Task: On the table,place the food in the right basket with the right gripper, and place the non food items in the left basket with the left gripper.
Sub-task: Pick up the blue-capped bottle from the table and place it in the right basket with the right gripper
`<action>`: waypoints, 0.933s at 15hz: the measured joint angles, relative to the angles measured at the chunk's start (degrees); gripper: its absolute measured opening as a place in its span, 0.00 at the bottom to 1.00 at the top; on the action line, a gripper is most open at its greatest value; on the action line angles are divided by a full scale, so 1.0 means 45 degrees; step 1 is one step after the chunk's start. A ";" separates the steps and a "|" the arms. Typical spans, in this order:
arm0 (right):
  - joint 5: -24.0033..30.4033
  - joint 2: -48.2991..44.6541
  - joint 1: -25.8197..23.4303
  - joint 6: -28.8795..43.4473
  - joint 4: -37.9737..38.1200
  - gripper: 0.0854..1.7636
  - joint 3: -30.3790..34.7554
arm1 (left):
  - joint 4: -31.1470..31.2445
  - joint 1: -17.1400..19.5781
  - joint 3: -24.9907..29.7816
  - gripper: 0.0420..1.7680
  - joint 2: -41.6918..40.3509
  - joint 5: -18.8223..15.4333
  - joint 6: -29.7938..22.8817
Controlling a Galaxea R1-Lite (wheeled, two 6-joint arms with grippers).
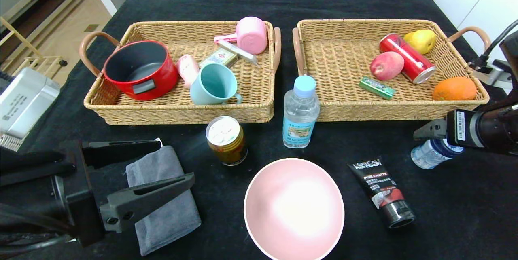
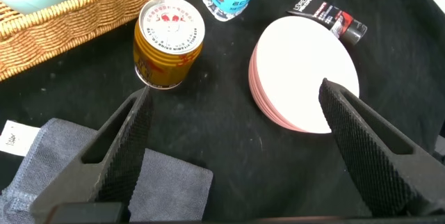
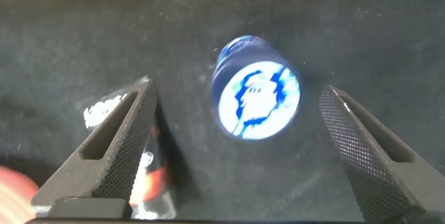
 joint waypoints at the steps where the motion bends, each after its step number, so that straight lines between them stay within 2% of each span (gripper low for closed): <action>1: 0.0252 0.0163 -0.0271 -0.0003 -0.0011 0.97 -0.0065 | 0.0003 0.0000 0.0008 0.97 0.0011 0.0000 -0.0005; 6: 0.0607 0.0894 -0.0859 -0.0027 -0.0070 0.97 -0.0146 | 0.0019 0.0000 0.0014 0.97 0.0030 -0.0005 0.0011; 14: 0.0729 0.1430 -0.0894 0.0095 -0.0563 0.97 -0.0035 | -0.0005 0.0000 0.0014 0.97 -0.0024 -0.0005 0.0019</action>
